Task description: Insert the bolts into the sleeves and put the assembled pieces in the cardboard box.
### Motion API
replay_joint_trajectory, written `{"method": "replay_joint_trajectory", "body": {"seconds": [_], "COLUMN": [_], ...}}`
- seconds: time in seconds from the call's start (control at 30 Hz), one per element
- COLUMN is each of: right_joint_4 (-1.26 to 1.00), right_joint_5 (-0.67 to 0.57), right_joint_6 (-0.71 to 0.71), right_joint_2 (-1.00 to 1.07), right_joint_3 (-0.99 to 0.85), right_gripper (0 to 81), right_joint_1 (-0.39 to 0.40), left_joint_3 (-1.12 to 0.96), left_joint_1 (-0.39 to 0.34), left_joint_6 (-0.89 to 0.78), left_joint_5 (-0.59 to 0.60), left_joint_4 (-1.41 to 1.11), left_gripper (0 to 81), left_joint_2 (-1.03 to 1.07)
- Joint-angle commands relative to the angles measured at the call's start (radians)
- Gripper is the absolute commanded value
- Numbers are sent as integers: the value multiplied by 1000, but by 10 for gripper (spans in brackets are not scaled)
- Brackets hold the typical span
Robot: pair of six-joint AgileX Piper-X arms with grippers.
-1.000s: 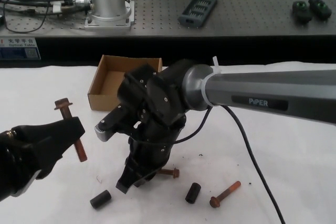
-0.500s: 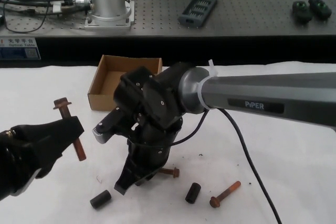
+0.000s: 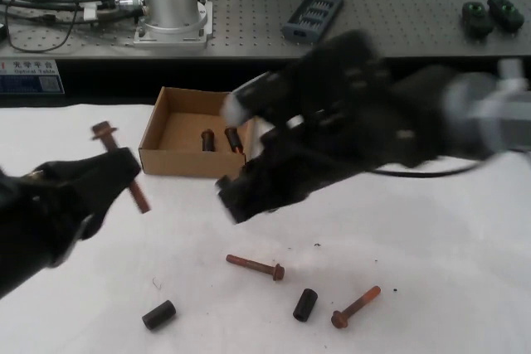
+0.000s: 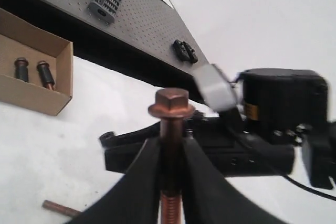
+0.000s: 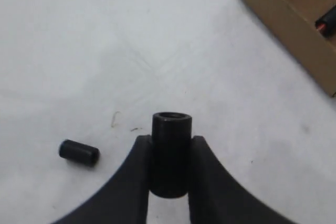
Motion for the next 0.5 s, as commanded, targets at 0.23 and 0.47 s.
{"method": "replay_joint_trajectory", "body": {"seconds": [0.23, 0.47], "right_joint_4": [-274, -599], "right_joint_5": [-239, -348], "right_joint_6": [21, 159], "right_joint_2": [-275, -293], "right_joint_3": [353, 513], "right_gripper": [54, 54], "right_joint_1": [-71, -72], "left_joint_3": [-164, -268], "left_joint_1": [2, 2], "left_joint_6": [-36, -5], "left_joint_5": [157, 185], "left_joint_4": [-228, -266], "left_gripper": [6, 6], "left_joint_2": [394, 537]}}
